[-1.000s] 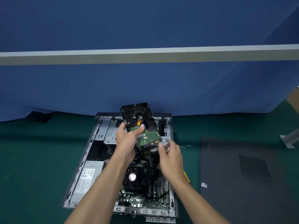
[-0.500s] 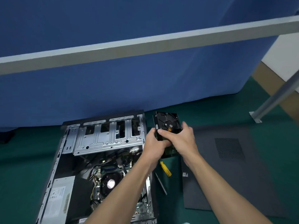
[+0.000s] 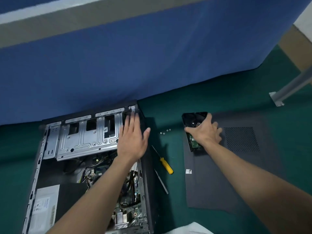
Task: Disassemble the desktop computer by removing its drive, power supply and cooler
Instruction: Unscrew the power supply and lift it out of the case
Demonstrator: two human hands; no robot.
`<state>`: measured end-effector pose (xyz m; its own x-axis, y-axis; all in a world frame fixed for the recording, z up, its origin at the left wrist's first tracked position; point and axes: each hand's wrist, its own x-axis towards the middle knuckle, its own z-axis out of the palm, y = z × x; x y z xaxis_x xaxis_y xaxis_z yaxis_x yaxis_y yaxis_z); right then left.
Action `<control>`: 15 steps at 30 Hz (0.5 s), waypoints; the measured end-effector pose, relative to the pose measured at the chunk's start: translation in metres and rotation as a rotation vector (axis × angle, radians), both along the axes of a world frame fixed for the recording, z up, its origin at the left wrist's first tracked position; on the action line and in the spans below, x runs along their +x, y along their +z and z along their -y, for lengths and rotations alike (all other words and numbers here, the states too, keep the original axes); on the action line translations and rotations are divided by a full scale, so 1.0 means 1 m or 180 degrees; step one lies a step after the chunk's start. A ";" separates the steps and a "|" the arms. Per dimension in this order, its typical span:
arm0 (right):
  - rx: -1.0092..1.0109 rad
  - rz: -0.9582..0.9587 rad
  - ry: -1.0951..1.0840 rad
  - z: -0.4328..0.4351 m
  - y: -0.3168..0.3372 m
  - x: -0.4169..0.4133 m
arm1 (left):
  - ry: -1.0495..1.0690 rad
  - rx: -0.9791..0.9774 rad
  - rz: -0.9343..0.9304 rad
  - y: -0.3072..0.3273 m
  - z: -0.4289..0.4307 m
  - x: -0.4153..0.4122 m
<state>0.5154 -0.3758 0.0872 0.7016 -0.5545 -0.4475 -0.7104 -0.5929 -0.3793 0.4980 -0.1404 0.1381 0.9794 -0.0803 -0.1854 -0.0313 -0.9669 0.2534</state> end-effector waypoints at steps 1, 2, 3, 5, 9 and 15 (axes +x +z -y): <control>-0.0104 -0.0050 0.0032 0.001 -0.007 0.005 | 0.0018 -0.0057 -0.0110 -0.007 -0.003 0.001; -0.0192 -0.0088 0.0043 0.002 -0.013 0.010 | 0.0023 -0.0083 -0.0121 -0.012 -0.004 0.001; -0.0270 -0.0117 0.0037 0.002 -0.018 0.015 | 0.0042 -0.0072 -0.0064 -0.015 -0.004 0.001; -0.0381 -0.0144 0.0020 0.002 -0.026 0.025 | 0.0075 -0.0020 0.0073 -0.019 -0.004 0.000; -0.0542 -0.0201 0.0060 -0.001 -0.039 0.033 | 0.0100 -0.0025 0.0155 -0.022 -0.006 0.000; -0.0619 -0.0291 0.0115 -0.006 -0.047 0.033 | 0.0136 -0.0036 0.0066 -0.021 -0.006 0.000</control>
<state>0.5484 -0.3702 0.0405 0.6839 -0.6119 -0.3972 -0.7137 -0.6742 -0.1902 0.4983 -0.1346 0.1167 0.9856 -0.0402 -0.1644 0.0048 -0.9645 0.2641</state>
